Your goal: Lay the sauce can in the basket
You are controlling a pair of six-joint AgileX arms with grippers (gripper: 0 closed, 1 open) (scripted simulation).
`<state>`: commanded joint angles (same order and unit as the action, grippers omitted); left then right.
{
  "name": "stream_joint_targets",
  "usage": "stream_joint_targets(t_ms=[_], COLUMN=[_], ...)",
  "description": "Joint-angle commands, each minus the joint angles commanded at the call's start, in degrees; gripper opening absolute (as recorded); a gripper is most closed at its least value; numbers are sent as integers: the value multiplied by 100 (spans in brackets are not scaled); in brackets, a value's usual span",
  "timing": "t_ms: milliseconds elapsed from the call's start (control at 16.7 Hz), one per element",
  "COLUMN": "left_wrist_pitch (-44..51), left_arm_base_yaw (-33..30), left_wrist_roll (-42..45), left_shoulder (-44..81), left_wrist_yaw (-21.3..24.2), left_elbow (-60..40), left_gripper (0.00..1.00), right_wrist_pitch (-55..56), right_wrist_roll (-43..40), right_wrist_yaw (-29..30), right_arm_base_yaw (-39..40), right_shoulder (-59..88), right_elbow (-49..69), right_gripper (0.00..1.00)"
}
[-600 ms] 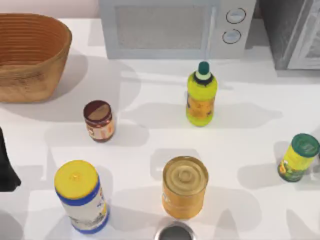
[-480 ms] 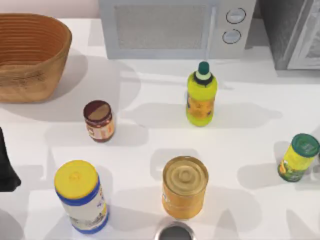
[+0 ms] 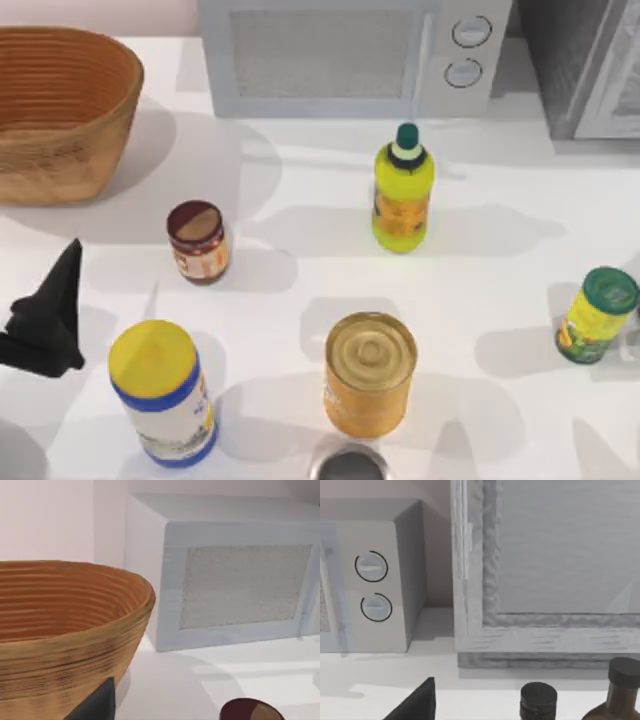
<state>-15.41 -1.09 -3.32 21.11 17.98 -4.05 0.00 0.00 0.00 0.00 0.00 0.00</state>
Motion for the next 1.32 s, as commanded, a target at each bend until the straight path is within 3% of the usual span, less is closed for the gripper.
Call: stream_joint_targets(t_ms=[540,780,1080,1320], left_wrist_pitch=[-3927,-5614,-7296,-8143], left_arm_base_yaw=[7,56,240,709], left_wrist_roll=[-595,-663,-573,-487], left_shoulder=[5752,8386,11029,12261], left_wrist_yaw=[4058,5651,7085,7592], left_elbow=[-1905,-3027,-4274,-4904], left_gripper=[100,100,100,100], right_wrist_pitch=[0,0,0,0], right_wrist_roll=[0,0,0,0], right_wrist_yaw=[0,0,0,0], right_arm_base_yaw=[0,0,0,0], right_shoulder=[0,0,0,0], right_elbow=[0,0,0,0], right_gripper=[100,100,100,100])
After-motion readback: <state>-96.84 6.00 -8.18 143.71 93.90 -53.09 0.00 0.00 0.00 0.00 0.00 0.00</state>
